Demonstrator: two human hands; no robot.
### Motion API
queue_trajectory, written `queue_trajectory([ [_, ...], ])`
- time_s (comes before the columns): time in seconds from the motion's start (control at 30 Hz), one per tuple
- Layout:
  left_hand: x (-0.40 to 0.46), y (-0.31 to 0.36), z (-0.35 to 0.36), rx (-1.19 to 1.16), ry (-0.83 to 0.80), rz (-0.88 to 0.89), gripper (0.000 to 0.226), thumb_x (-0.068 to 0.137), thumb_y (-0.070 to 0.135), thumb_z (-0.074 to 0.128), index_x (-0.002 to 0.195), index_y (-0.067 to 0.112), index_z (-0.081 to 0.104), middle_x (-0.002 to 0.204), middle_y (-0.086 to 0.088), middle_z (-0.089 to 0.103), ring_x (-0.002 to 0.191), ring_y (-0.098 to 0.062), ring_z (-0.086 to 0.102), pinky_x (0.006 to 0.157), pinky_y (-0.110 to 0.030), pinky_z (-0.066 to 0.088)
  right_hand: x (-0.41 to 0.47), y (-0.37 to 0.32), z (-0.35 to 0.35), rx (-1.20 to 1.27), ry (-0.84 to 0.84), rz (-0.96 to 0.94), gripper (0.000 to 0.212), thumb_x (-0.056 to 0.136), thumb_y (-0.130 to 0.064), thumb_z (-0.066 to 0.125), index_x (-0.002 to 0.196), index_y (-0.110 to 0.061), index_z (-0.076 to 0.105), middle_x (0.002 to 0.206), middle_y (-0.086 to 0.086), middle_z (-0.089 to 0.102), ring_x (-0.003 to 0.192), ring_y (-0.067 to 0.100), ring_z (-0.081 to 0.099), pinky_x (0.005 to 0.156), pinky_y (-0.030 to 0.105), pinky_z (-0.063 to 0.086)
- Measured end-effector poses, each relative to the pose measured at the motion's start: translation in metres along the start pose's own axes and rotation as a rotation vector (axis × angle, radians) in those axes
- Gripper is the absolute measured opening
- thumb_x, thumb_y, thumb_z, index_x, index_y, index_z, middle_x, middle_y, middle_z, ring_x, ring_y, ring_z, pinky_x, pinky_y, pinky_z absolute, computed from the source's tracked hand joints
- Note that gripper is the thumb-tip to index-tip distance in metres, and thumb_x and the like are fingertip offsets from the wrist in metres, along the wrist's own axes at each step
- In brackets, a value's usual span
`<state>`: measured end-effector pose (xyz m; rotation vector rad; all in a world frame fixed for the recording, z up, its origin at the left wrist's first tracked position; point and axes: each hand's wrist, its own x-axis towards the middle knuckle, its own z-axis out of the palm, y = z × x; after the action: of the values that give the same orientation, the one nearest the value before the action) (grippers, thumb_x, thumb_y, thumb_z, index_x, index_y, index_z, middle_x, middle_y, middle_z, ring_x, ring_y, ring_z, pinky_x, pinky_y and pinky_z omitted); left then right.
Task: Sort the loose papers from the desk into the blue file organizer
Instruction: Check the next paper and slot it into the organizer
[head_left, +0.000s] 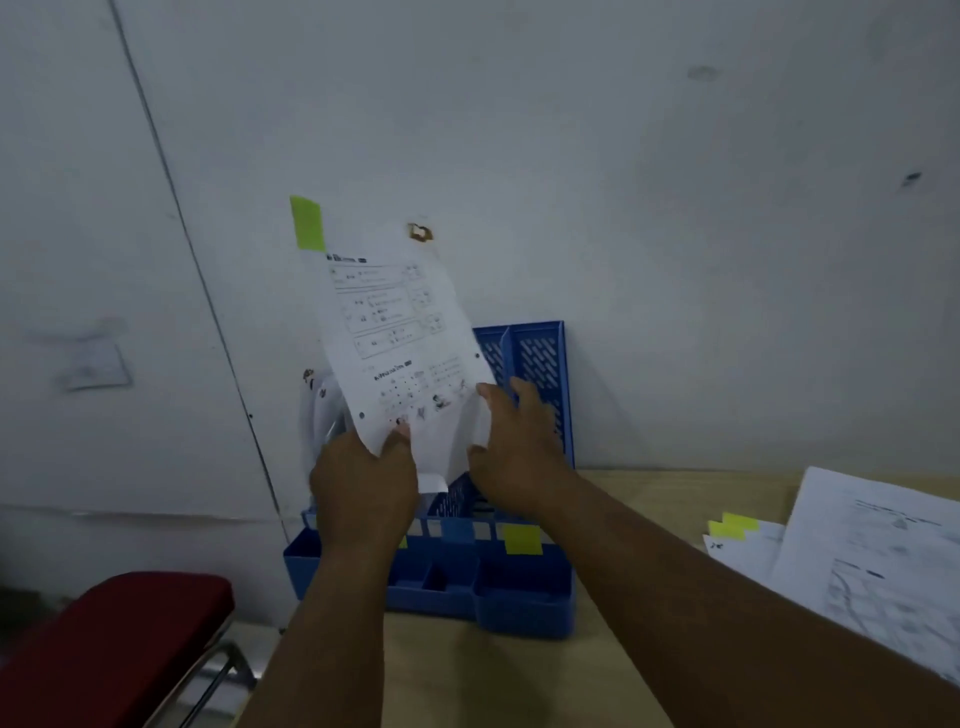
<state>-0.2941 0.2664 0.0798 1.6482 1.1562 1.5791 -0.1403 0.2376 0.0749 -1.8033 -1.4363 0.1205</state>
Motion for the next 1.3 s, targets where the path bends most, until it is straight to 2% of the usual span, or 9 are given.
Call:
queue_trajectory([
  [0.07, 0.006, -0.001, -0.003, 0.055, 0.062, 0.046, 0.035, 0.098, 0.029, 0.064, 0.128, 0.012, 0.068, 0.116, -0.009, 0.072, 0.101, -0.026, 0.068, 0.079, -0.029, 0.055, 0.008, -0.009, 0.002, -0.027, -0.096, -0.009, 0.077, 0.093, -0.023, 0.064, 0.156, -0.032, 0.02, 0.167, 0.0, -0.004, 0.151, 0.031, 0.003, 0.121, 0.056, 0.017],
  [0.13, 0.01, -0.001, -0.005, 0.112, 0.097, 0.088, 0.034, 0.1, 0.027, 0.061, 0.127, 0.008, 0.069, 0.116, -0.013, 0.072, 0.1, -0.028, 0.069, 0.076, -0.026, 0.052, 0.015, -0.017, 0.007, 0.016, -0.143, -0.061, 0.074, 0.092, -0.019, 0.065, 0.155, -0.028, 0.026, 0.166, 0.003, 0.011, 0.15, 0.031, 0.013, 0.12, 0.054, 0.02],
  [0.3, 0.017, -0.01, -0.005, 0.242, 0.141, 0.165, 0.032, 0.103, 0.023, 0.055, 0.118, 0.0, 0.072, 0.107, -0.018, 0.074, 0.095, -0.033, 0.07, 0.084, -0.039, 0.059, 0.018, -0.024, 0.02, 0.188, -0.267, -0.067, 0.077, 0.094, -0.005, 0.062, 0.158, -0.02, 0.022, 0.161, 0.002, 0.028, 0.145, 0.021, 0.033, 0.113, 0.024, 0.025],
  [0.4, 0.02, -0.02, 0.0, 0.285, 0.128, 0.169, 0.031, 0.103, 0.021, 0.054, 0.117, 0.0, 0.072, 0.103, -0.017, 0.073, 0.094, -0.032, 0.07, 0.085, -0.04, 0.06, 0.02, -0.024, 0.026, 0.195, -0.286, -0.073, 0.079, 0.092, -0.003, 0.065, 0.158, -0.018, 0.023, 0.159, 0.006, 0.033, 0.141, 0.022, 0.039, 0.115, 0.026, 0.03],
  [0.7, 0.034, -0.049, 0.023, 0.371, 0.051, 0.103, 0.027, 0.102, 0.012, 0.051, 0.084, 0.001, 0.068, 0.066, 0.009, 0.046, 0.06, 0.0, 0.043, 0.05, -0.016, 0.03, 0.033, -0.015, 0.044, 0.289, -0.343, -0.014, 0.076, 0.095, 0.0, 0.057, 0.158, -0.023, 0.021, 0.154, 0.008, 0.038, 0.132, 0.02, 0.046, 0.102, 0.021, 0.038],
  [0.9, 0.045, -0.067, 0.025, 0.519, -0.214, 0.076, 0.016, 0.097, 0.004, 0.057, 0.084, 0.004, 0.067, 0.079, -0.01, 0.065, 0.072, -0.02, 0.061, 0.055, -0.023, 0.041, 0.044, -0.022, 0.057, 0.443, -0.312, 0.059, 0.065, 0.098, -0.001, 0.049, 0.155, -0.025, 0.029, 0.154, 0.008, 0.04, 0.136, 0.023, 0.044, 0.103, 0.024, 0.039],
  [1.03, 0.057, -0.073, 0.026, 0.658, -0.472, 0.074, 0.03, 0.097, 0.011, 0.062, 0.067, 0.015, 0.056, 0.066, -0.002, 0.059, 0.062, -0.012, 0.054, 0.055, -0.022, 0.043, 0.05, -0.031, 0.062, 0.529, -0.227, 0.106, 0.051, 0.101, -0.024, 0.049, 0.149, -0.034, 0.037, 0.153, 0.005, 0.044, 0.131, 0.025, 0.049, 0.11, 0.043, 0.044],
  [1.17, 0.061, -0.076, 0.022, 0.502, -0.6, 0.037, 0.016, 0.094, 0.02, 0.067, 0.08, 0.013, 0.066, 0.07, -0.004, 0.068, 0.064, -0.018, 0.064, 0.057, -0.027, 0.052, 0.05, -0.034, 0.057, 0.539, -0.181, 0.073, 0.059, 0.096, -0.053, 0.056, 0.148, -0.032, 0.038, 0.146, 0.001, 0.051, 0.119, 0.017, 0.053, 0.1, 0.035, 0.046],
  [1.3, 0.055, -0.072, 0.019, 0.391, -0.556, 0.116, 0.014, 0.091, 0.016, 0.065, 0.078, 0.011, 0.066, 0.064, -0.004, 0.068, 0.057, -0.015, 0.062, 0.058, -0.036, 0.055, 0.049, -0.033, 0.06, 0.455, -0.079, 0.038, 0.056, 0.094, -0.053, 0.06, 0.143, -0.031, 0.046, 0.138, -0.001, 0.057, 0.11, 0.012, 0.054, 0.091, 0.028, 0.046],
])
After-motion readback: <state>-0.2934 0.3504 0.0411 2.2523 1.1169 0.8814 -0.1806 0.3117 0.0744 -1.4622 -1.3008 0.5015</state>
